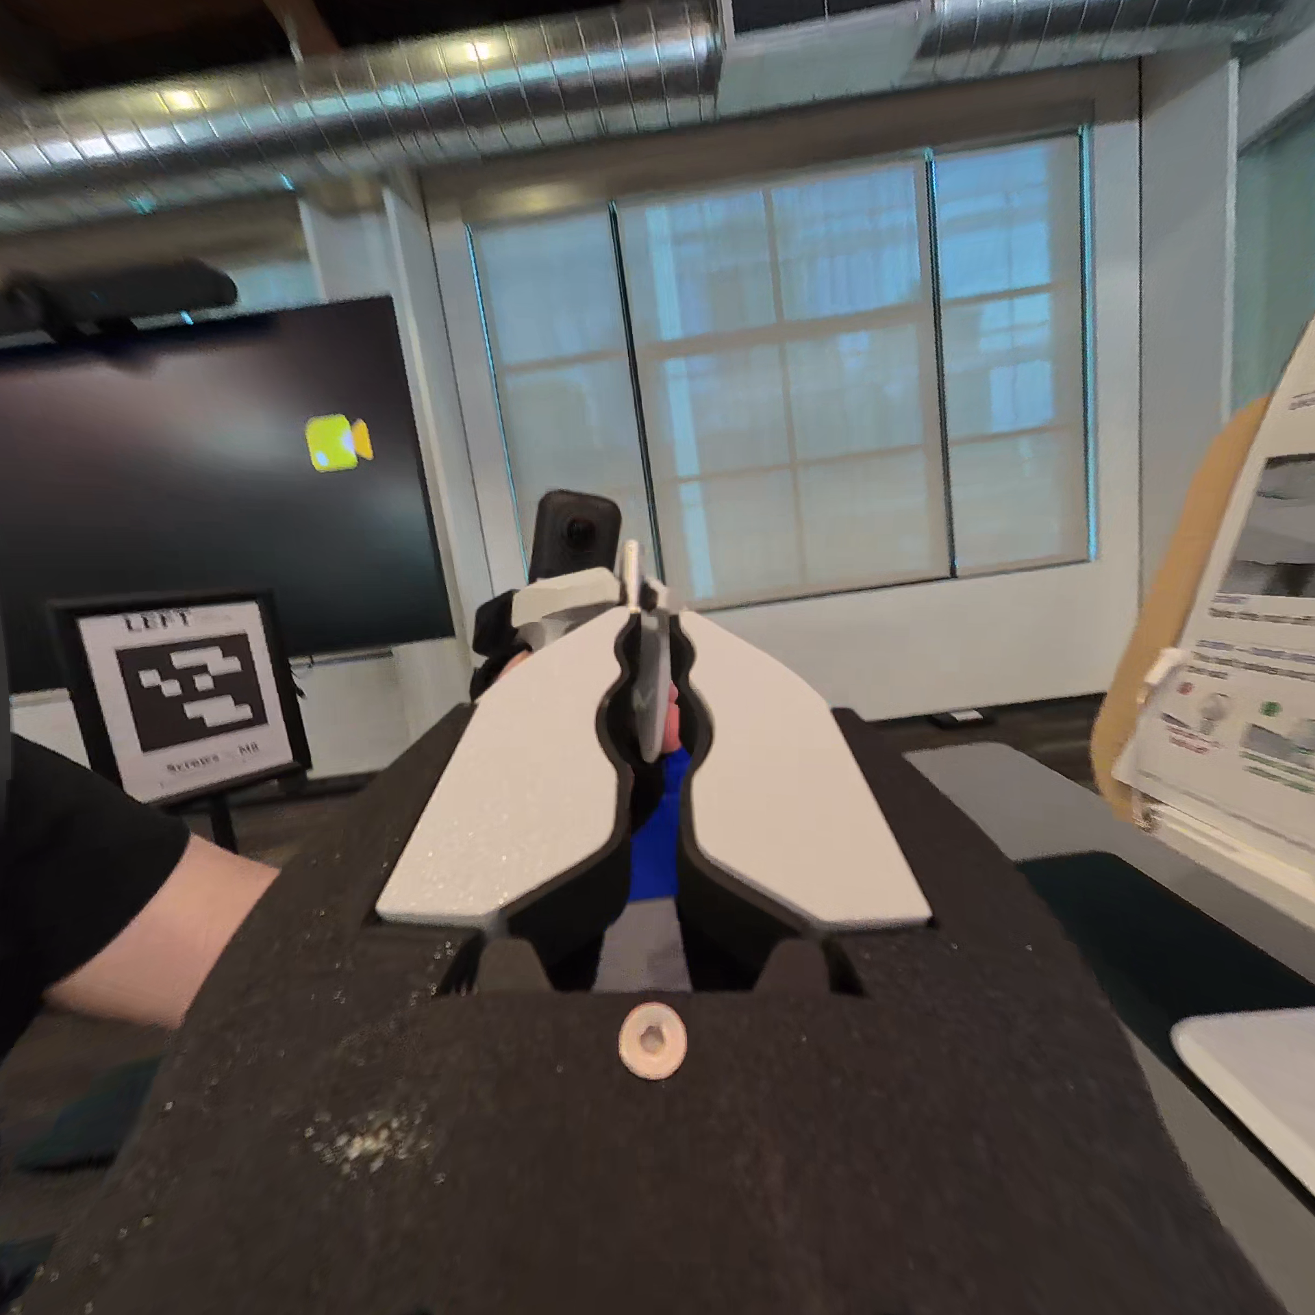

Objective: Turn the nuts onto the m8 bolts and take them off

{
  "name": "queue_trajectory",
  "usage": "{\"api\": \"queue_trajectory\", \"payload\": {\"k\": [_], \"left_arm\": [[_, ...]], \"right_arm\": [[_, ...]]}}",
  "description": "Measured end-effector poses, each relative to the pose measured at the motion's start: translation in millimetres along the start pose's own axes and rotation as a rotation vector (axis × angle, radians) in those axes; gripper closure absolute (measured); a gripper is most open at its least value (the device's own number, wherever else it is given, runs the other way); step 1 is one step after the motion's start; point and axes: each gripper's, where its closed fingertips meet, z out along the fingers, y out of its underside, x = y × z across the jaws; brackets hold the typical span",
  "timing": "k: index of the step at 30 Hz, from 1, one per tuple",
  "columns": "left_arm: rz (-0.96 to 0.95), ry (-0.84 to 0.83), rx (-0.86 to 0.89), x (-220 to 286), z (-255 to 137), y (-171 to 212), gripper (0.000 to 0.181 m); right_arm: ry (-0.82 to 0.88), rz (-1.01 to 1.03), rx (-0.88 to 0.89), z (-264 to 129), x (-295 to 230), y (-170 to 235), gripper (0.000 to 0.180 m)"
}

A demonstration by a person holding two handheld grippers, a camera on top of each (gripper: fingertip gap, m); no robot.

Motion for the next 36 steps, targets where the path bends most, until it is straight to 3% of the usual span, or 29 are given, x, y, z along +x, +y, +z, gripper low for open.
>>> {"api": "queue_trajectory", "payload": {"k": [10, 17, 28, 36], "left_arm": [[0.141, 0.025, -0.388, -5, -7, 48, 0.173], [0.163, 0.044, -0.464, -1, -2, 65, 0.173], [0.213, 0.077, -0.497, 7, -5, 67, 0.173], [0.224, 0.066, -0.402, 6, 1, 58, 0.172]], "right_arm": [[0.071, 0.075, -0.374, -23, 1, 16, 0.167], [0.060, 0.050, -0.506, -12, -7, 39, 0.164], [-0.039, 0.086, -0.504, -11, -20, 40, 0.172], [-0.034, 0.093, -0.414, -7, -17, 29, 0.173]]}}
